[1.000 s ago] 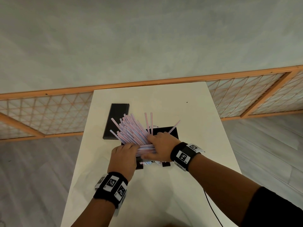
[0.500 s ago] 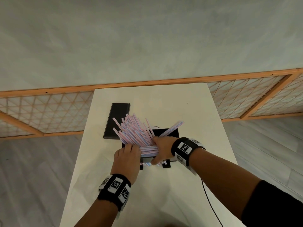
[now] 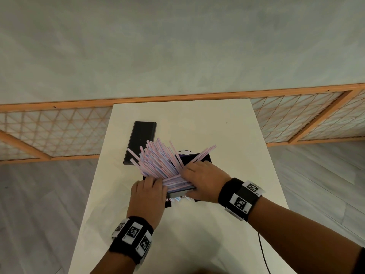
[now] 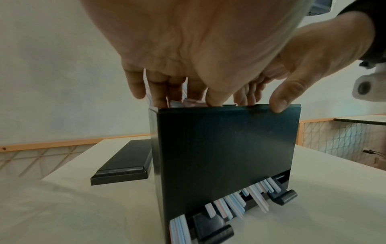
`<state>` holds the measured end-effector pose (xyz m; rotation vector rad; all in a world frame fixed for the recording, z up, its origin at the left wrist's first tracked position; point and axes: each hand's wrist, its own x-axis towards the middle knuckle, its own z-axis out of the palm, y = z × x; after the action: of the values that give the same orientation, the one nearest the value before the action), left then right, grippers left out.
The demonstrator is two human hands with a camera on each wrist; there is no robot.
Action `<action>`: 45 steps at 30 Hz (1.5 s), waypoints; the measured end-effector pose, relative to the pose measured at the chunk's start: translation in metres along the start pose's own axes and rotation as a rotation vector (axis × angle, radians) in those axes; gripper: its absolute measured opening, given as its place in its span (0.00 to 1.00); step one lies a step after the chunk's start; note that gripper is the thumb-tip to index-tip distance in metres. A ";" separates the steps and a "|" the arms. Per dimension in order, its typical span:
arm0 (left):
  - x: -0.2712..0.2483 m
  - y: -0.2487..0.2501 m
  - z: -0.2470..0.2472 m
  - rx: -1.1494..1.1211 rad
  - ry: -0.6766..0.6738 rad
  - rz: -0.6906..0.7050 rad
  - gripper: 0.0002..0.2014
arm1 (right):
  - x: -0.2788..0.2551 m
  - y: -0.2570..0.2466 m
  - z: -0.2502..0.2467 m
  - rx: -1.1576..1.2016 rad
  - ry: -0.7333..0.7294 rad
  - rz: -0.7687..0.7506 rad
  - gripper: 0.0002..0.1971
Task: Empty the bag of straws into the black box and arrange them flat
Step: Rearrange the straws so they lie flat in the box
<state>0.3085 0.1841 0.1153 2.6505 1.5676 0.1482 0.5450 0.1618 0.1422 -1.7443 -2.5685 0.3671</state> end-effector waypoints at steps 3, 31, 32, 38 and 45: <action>0.000 0.005 -0.004 -0.013 0.053 0.024 0.17 | -0.002 -0.006 0.005 0.048 -0.135 0.018 0.27; -0.002 0.008 0.008 -0.042 -0.050 0.116 0.22 | 0.032 -0.004 0.008 0.103 -0.324 0.259 0.40; -0.003 0.010 0.008 -0.019 -0.035 0.118 0.22 | 0.031 -0.004 0.007 0.123 -0.326 0.259 0.40; -0.003 0.010 0.003 0.004 -0.006 0.134 0.26 | 0.031 -0.004 0.002 0.188 -0.370 0.272 0.42; -0.007 -0.002 0.001 0.042 0.089 0.101 0.15 | 0.025 0.000 -0.020 0.128 -0.139 0.107 0.32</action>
<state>0.3041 0.1792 0.1140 2.7932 1.4763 0.2440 0.5385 0.1885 0.1585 -1.8773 -2.4824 0.6631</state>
